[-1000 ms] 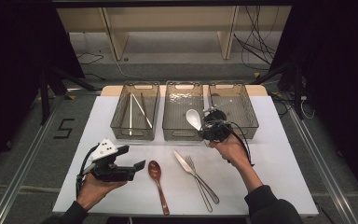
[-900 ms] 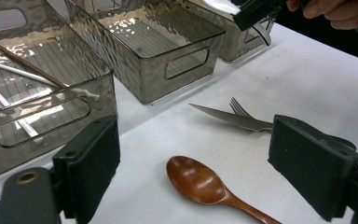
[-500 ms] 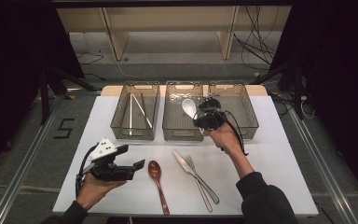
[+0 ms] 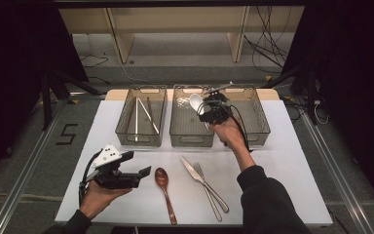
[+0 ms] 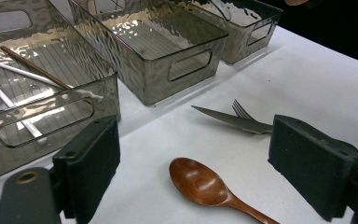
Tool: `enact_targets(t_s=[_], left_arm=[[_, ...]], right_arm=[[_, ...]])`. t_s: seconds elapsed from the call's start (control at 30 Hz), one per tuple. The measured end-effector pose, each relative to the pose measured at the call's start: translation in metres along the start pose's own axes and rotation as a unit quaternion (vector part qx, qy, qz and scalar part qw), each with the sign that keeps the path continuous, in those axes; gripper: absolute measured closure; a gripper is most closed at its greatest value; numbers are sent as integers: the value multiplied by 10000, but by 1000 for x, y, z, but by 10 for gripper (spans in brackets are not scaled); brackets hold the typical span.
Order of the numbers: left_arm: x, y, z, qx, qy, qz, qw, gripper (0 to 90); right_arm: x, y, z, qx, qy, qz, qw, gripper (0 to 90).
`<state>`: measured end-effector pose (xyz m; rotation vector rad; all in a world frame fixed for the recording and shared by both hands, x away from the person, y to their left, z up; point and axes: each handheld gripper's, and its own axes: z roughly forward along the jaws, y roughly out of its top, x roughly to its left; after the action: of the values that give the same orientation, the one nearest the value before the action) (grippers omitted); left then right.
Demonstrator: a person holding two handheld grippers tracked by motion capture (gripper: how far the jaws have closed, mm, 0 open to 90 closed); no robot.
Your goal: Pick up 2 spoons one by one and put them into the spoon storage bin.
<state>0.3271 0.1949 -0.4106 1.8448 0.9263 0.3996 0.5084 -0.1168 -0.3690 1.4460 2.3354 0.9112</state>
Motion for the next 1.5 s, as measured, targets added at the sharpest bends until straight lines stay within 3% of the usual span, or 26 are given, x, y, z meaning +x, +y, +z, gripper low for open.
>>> enact_targets(t_s=[0.33,0.83,0.97,1.23,1.5], left_arm=[[0,0,1,-9,-4,5,10000,159],[-1,0,1,24,-26,49,10000,159],[-2,-1,1,34,-35,54,10000,159],[-2,-1,1,58,-33,70,10000,159],[-5,-1,4,116,-76,49,9999,159]], right_arm=[[-2,5,21,120,-140,103,9998,767],[-3,10,34,223,-173,197,9994,752],[-2,12,35,179,-118,260,9994,585],[-1,11,19,11,17,143,9999,479],[5,-7,-15,-349,271,-141,9989,381]])
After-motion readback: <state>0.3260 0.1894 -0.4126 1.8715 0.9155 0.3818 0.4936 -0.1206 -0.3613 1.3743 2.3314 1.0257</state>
